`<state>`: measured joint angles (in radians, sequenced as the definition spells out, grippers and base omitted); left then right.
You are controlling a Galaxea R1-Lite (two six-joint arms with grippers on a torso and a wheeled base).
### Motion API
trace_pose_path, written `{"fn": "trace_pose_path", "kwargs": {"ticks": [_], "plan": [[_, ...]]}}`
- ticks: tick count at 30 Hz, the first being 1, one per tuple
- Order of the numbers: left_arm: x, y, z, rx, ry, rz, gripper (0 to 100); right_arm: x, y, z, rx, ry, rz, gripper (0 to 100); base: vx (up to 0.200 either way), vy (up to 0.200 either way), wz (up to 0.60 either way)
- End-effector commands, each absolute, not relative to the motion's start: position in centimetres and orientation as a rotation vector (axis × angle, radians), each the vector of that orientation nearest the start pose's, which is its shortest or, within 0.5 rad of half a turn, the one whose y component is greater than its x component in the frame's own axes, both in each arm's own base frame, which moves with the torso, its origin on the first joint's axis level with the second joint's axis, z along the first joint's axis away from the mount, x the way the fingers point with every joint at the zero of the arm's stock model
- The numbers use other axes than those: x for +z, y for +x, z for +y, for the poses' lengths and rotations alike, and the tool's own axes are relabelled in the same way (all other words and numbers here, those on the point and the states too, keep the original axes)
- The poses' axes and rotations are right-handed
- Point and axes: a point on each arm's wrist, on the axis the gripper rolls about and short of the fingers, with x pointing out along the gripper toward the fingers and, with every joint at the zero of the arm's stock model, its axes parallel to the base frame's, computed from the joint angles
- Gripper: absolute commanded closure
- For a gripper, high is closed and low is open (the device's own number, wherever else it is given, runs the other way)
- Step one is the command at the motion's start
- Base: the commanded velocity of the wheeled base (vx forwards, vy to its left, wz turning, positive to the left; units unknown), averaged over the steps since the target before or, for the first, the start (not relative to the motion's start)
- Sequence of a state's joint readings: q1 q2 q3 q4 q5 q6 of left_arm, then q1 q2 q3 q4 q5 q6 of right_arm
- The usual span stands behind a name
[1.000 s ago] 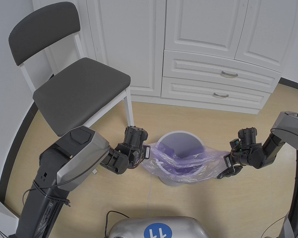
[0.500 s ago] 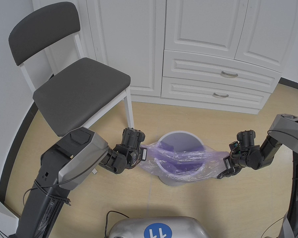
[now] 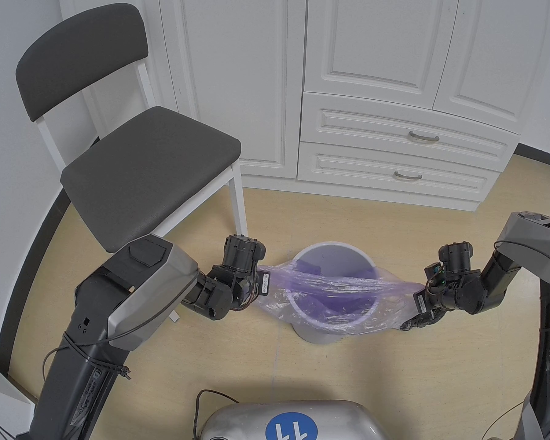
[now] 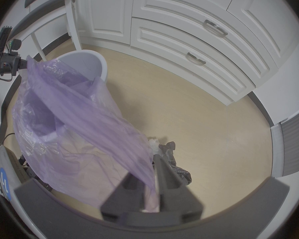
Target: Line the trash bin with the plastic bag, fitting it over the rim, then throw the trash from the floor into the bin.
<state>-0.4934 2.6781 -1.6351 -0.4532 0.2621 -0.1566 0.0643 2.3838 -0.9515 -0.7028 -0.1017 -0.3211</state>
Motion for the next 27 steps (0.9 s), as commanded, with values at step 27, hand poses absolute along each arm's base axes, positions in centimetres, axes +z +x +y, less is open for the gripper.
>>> {"fn": "trace_pose_path", "kwargs": {"ticks": [27], "plan": [[-2.1,44.8,-24.8,-0.187,-0.034,0.496,100,5.4,34.8,3.0,0.516,-0.213,0.481,0,0.0,0.0,0.0]]}}
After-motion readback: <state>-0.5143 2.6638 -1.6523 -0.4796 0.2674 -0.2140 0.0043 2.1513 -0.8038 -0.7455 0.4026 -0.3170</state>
